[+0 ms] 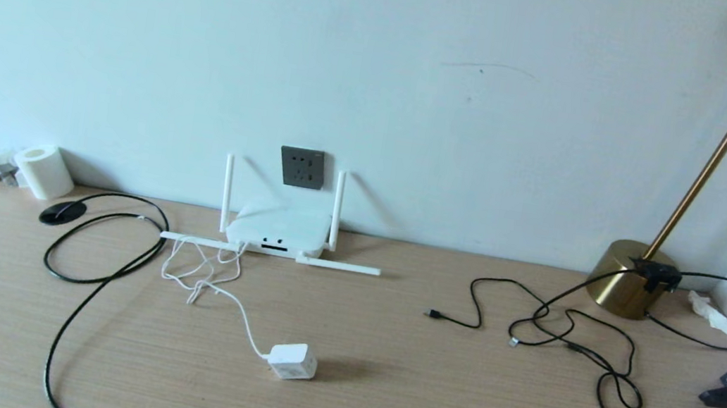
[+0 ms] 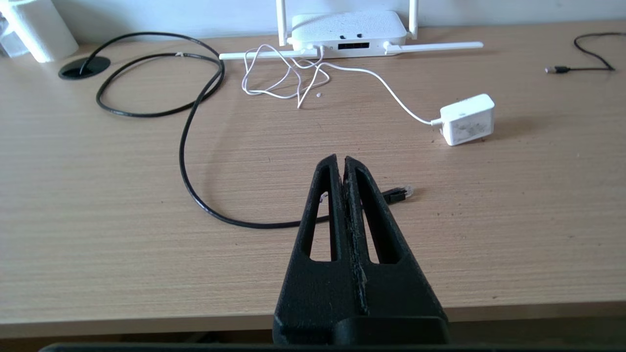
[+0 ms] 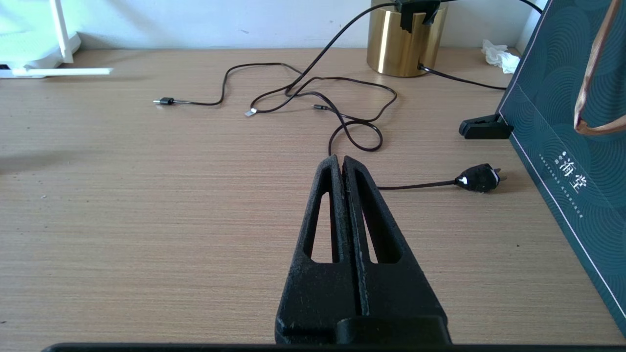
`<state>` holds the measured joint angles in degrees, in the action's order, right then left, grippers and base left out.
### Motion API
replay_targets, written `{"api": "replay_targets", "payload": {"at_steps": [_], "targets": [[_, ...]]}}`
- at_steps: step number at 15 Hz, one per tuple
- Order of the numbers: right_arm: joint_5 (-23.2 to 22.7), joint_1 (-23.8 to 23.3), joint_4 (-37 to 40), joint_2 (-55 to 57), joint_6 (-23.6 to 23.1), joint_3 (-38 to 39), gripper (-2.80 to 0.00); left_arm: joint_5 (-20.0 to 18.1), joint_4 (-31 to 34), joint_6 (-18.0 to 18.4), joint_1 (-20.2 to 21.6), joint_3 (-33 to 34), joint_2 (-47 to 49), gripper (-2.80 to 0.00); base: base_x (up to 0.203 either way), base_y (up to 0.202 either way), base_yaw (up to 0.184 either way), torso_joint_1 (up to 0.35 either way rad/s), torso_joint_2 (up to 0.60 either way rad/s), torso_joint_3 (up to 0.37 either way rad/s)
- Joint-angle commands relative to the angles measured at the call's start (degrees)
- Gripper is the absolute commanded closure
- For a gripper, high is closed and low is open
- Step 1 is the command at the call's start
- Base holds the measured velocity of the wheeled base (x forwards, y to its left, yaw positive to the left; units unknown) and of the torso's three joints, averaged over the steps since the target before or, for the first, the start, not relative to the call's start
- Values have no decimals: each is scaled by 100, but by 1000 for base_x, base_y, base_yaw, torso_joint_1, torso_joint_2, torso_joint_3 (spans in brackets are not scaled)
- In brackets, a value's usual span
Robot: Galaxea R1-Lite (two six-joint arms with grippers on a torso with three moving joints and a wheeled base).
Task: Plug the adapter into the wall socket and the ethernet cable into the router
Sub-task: Pick up plug
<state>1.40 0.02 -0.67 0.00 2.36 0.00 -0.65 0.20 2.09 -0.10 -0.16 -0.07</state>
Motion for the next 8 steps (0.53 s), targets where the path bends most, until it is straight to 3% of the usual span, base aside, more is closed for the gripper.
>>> {"api": "replay_targets", "payload": {"at_steps": [1, 4, 8], "targets": [[0, 2, -3, 4, 1, 0, 0, -11, 56, 155, 1, -11, 7, 0, 0, 0, 0, 0, 0, 0], [-4, 1, 7, 0, -48, 0, 0, -292, -73, 801, 0, 22, 7, 0, 0, 0, 0, 0, 0, 0], [-44, 6, 23, 0, -245, 0, 0, -331, -81, 925, 0, 25, 5, 0, 0, 0, 0, 0, 0, 0]]}}
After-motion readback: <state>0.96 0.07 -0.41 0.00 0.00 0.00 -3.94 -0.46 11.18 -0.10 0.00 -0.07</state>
